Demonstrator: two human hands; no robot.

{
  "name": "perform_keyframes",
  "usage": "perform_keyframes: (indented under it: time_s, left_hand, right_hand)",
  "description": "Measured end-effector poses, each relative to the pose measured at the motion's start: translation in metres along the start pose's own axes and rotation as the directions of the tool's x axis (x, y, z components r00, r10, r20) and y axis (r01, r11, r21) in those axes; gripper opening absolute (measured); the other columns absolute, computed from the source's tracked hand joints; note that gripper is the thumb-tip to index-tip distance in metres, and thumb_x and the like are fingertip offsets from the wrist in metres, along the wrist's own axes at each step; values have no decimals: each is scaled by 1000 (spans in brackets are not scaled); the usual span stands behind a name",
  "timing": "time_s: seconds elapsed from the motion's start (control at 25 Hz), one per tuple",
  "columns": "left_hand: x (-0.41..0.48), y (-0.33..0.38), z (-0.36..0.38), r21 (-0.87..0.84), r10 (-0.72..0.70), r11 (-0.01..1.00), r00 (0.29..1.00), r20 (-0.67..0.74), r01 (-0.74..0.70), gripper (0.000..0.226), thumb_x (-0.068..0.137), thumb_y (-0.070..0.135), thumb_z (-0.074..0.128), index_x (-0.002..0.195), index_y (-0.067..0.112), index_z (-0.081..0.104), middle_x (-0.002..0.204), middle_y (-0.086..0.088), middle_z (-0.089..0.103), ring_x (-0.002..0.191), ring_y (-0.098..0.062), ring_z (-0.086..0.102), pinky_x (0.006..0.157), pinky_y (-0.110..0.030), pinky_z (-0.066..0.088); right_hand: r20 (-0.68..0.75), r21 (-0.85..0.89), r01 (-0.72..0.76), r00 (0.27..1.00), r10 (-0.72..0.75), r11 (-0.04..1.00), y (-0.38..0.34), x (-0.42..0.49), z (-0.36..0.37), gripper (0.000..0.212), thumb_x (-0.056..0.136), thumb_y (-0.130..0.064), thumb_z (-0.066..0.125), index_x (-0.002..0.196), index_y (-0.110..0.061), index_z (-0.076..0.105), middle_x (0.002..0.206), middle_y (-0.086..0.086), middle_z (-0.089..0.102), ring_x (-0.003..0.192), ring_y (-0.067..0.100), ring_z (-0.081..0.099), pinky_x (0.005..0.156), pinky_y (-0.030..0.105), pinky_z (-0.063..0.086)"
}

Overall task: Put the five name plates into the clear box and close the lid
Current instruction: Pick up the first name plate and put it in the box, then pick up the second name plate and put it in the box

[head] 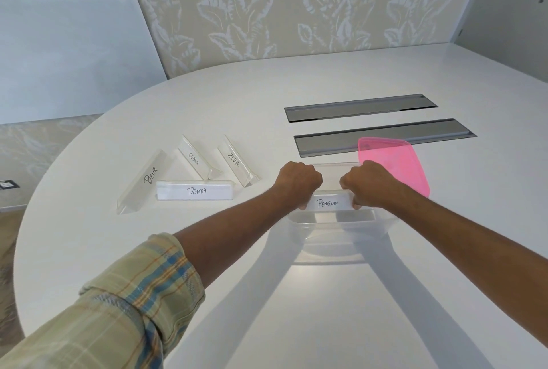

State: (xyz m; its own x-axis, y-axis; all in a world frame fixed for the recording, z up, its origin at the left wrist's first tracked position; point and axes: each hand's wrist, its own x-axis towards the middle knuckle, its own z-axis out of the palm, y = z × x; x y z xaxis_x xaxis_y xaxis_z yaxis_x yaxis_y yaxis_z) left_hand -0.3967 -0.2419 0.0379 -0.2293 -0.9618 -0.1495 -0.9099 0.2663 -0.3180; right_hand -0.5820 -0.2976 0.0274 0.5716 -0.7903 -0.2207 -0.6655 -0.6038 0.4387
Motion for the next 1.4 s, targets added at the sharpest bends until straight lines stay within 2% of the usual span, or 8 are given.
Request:
perform_keyframes:
  time_s: [0.2,0.28,0.36,0.52,0.64,0.8,1.04,1.4]
  left_hand:
    - [0,-4,8,-52,11,999,997,-82,-15,35,74,30,91,82,17,59,94,-4,72,74,-29,66,59,-31,37]
    - [-2,-12,7,-138,9,990,985,-172,-33,34,80,36,87,101,16,70,105,-3,74,91,-31,72,67,-34,45]
    - [-8,-26,2,-252,-7,966,964,-267,-63,39,86,38,82,123,29,72,114,3,75,107,-27,71,78,-34,50]
    - [-35,-69,-10,-365,-105,930,924,-367,-40,31,92,37,75,123,39,72,106,14,78,110,-19,69,74,-29,39]
    - [-60,-105,-11,-387,-180,922,907,-380,21,24,94,38,72,118,39,74,103,17,79,109,-15,67,77,-30,46]
    - [-92,-151,0,-427,-272,898,899,-342,109,23,93,39,72,116,38,76,101,18,79,107,-15,67,80,-31,49]
    - [-134,-216,38,-493,-379,838,900,-217,235,29,90,41,76,118,38,73,107,18,76,108,-12,67,80,-31,49]
    - [-162,-290,113,-481,-404,805,915,-16,348,47,89,39,78,134,35,65,136,10,66,130,-17,57,97,-38,49]
  right_hand:
    - [1,80,-38,999,38,996,-3,-5,1,49,85,-43,80,126,-23,65,119,2,74,105,26,69,90,36,41]
    - [-5,162,-54,998,56,985,-2,-10,-5,57,86,-48,79,135,-25,62,130,0,71,116,25,66,94,36,41]
    - [-31,282,-81,995,93,956,2,-15,-15,57,88,-47,78,139,-29,61,135,-2,69,121,26,62,96,35,41]
    - [-132,439,-82,979,154,895,5,-19,-50,41,87,-49,79,123,-31,69,119,-7,74,109,24,67,85,30,45]
    - [-235,491,-66,950,205,869,-7,-13,-85,34,87,-52,77,112,-30,72,108,-4,77,99,27,69,85,35,54]
    - [-321,608,2,915,244,794,-35,8,-125,26,89,-46,77,110,-30,74,108,-8,79,100,25,72,82,35,55]
    - [-334,652,120,932,140,749,-97,50,-167,33,90,-46,77,118,-28,75,111,-11,78,105,19,71,92,40,57]
    - [-177,659,111,984,11,744,-181,113,-179,40,87,-43,79,124,-28,71,118,-7,72,109,20,68,94,40,56]
